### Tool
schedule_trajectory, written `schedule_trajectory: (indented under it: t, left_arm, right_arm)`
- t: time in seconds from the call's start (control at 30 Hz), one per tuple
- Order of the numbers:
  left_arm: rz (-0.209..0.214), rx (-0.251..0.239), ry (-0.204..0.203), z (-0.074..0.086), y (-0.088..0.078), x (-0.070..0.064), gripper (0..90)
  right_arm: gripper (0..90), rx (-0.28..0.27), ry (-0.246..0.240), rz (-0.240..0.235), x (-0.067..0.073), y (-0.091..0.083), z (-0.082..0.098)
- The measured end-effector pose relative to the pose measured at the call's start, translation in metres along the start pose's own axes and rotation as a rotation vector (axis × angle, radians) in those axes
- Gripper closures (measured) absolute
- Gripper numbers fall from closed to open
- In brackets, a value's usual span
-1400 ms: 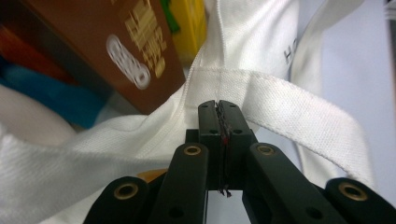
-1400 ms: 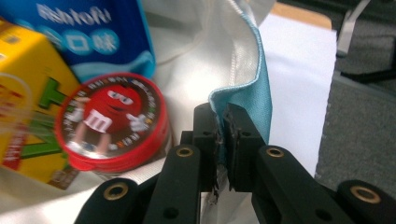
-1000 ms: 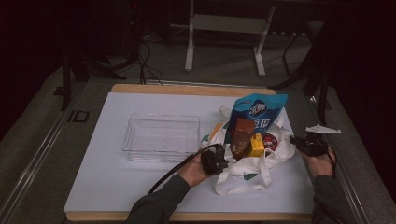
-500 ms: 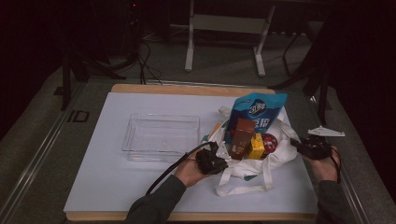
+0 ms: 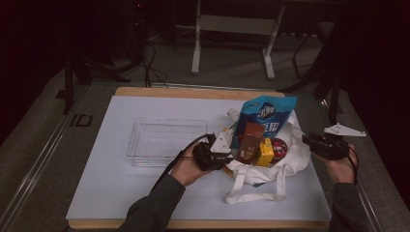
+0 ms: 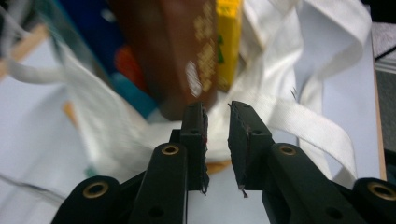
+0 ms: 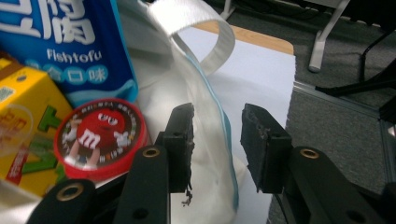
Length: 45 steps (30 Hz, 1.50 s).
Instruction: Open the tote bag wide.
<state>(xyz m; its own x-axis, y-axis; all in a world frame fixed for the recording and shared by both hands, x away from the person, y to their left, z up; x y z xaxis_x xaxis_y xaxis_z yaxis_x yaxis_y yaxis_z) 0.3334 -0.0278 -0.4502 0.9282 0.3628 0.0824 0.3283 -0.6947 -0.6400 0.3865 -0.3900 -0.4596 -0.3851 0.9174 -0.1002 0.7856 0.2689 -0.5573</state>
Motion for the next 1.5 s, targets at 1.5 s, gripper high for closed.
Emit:
schedule_trajectory:
  t: [1.5]
  left_arm:
    - [-0.091,0.248,-0.279,0.009,0.082,0.084,88.8]
  right_arm:
    - [76.0,0.164,0.132,0.004,0.015,0.064,-0.001]
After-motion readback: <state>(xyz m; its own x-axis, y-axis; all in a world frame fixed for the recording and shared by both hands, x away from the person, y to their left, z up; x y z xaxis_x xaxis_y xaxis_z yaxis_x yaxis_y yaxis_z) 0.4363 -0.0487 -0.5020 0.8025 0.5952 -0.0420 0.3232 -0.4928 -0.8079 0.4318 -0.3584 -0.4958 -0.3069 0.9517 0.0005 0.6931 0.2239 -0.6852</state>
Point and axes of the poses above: each handheld gripper's, and its own axes: y roughly forward along the jaws, z roughly out of its underside, x roughly to its left, the point moved 4 cm from there along y, roughly forward along the jaws, and after that the axes turned 3 degrees about z, right-handed, at the moved point
